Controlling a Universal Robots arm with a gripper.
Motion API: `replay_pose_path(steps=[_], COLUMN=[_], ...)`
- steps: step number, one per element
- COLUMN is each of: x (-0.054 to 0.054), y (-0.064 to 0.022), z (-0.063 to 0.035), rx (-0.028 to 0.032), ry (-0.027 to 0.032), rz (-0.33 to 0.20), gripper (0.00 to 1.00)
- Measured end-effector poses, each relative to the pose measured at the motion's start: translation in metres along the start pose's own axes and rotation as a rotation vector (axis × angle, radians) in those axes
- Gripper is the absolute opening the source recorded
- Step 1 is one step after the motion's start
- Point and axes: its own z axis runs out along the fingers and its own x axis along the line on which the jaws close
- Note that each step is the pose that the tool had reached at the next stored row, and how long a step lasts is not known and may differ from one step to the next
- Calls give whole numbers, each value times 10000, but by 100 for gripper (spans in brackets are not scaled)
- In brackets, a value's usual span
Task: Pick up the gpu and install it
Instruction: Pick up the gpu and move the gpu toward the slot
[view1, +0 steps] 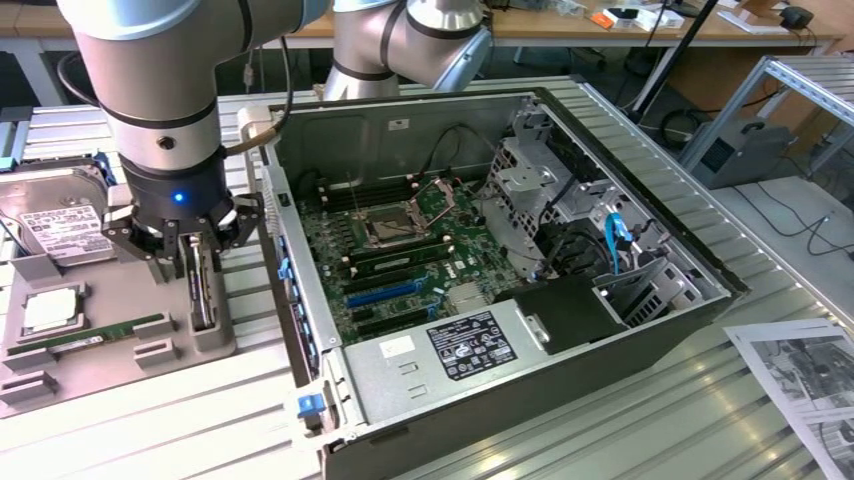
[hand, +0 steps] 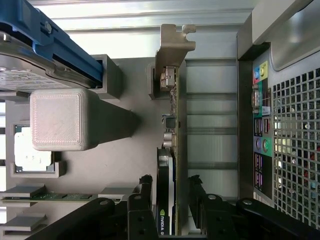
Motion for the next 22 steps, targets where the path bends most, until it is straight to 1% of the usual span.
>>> replay_pose_path(steps=[7, 8, 10, 22], x=[0, 0, 0, 0], y=[0, 0, 0, 0], z=[0, 0, 0, 0], rx=[0, 0, 0, 0], ry=[0, -1, -1, 0], rz=[0, 0, 1, 1], gripper=[42, 40, 27, 27])
